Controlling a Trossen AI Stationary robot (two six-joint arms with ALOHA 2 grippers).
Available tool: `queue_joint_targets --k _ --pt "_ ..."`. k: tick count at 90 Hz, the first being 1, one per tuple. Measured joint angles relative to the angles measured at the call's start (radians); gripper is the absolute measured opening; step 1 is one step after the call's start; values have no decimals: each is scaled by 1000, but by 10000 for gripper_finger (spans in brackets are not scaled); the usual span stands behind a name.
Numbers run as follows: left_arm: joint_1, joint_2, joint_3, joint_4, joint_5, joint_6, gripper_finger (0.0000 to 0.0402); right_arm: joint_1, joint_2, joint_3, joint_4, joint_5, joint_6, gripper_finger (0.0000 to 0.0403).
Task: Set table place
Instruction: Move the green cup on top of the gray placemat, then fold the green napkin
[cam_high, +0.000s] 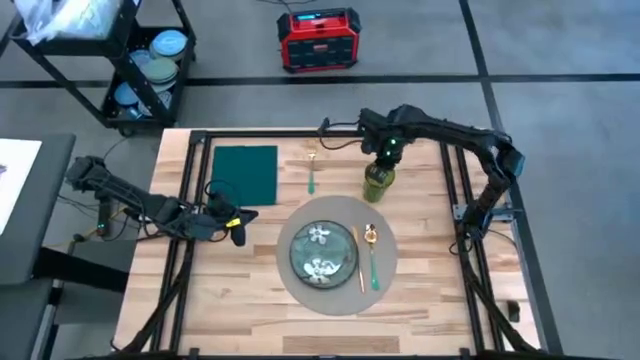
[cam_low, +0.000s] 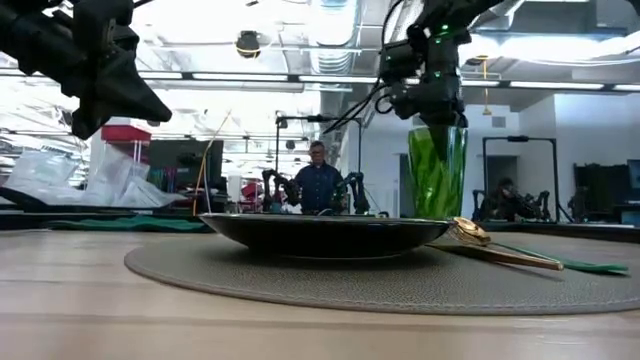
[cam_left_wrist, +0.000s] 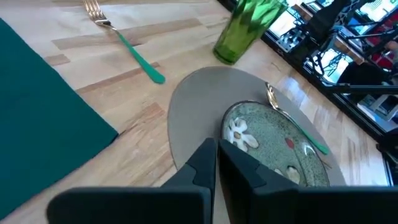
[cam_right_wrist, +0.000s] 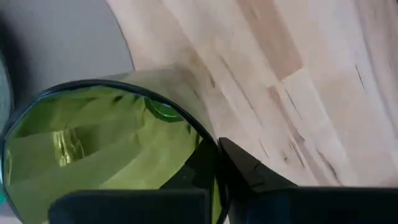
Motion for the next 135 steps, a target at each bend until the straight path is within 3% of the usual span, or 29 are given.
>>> queue_joint_targets --k 24,54,94,135 --pt "0 0 0 -1 -1 -9 0 -44 -72 -21 43 24 -1 5" --pt "0 0 0 0 -2 -14 0 -45 -71 -21 43 -4 -17 52" --pt "0 0 0 -6 -2 -2 0 -60 -70 -54 52 -40 -14 58" --pt "32 0 0 -2 -18 -71 0 -108 -231 -32 92 -83 17 137"
